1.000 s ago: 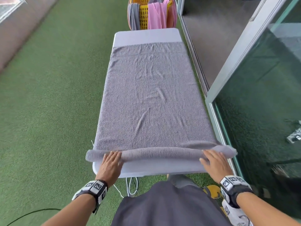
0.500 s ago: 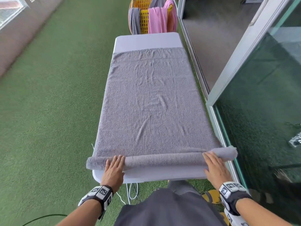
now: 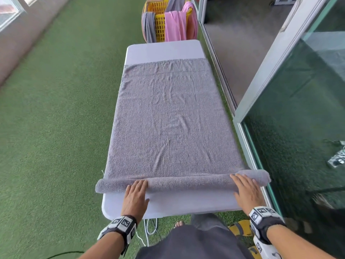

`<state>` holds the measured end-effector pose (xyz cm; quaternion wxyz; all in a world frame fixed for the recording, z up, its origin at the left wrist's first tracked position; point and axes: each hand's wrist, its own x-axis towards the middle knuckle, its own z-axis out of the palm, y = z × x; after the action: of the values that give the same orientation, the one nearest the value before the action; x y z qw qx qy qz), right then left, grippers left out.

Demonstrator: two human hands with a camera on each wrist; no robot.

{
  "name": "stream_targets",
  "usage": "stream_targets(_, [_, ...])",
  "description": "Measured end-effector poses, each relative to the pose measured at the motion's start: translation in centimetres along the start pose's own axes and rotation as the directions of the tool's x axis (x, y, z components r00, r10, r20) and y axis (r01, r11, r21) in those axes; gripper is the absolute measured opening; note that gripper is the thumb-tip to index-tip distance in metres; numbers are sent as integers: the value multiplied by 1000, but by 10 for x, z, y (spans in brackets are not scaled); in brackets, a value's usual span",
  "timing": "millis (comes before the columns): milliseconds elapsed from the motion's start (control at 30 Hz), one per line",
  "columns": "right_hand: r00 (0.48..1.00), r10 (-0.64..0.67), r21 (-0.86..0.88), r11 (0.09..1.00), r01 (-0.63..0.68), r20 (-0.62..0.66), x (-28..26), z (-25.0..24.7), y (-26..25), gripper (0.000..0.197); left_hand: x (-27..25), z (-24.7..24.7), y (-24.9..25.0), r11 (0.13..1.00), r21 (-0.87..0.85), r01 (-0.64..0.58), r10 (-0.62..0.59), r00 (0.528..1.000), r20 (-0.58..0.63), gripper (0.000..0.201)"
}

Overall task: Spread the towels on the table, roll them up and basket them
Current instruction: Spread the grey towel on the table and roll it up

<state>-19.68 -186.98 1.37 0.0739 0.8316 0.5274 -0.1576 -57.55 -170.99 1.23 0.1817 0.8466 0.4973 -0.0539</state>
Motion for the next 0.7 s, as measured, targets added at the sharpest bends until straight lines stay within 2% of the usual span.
stream_targets(100, [994, 31, 55, 998, -26, -100, 10, -13, -12, 52, 15, -10, 3, 1000, -7, -19, 18, 992, -125, 45])
stream_targets(200, [993, 30, 83, 996, -21, -117, 18, -24, -35, 37, 20, -20, -6, 999, -30, 42, -46, 992, -119, 32])
stream_targets(367, [985, -163, 146, 974, 171, -63, 16, -22, -82, 41, -10, -28, -63, 987, -25, 158, -160, 982, -104, 35])
stream_targets(467, [968, -250, 162, 955, 250, -23, 13, -20, -84, 44, -31, -27, -73, 985, -33, 172, -175, 977, -126, 37])
stream_targets(567, [970, -242, 148, 960, 237, 16, 5, -24, -62, 44, -42, -21, -51, 991, -46, 128, -133, 980, -147, 37])
stream_targets(700, [989, -139, 140, 981, 131, 43, -14, -26, -30, 42, -44, -11, -20, 992, -115, 52, -71, 984, -162, 32])
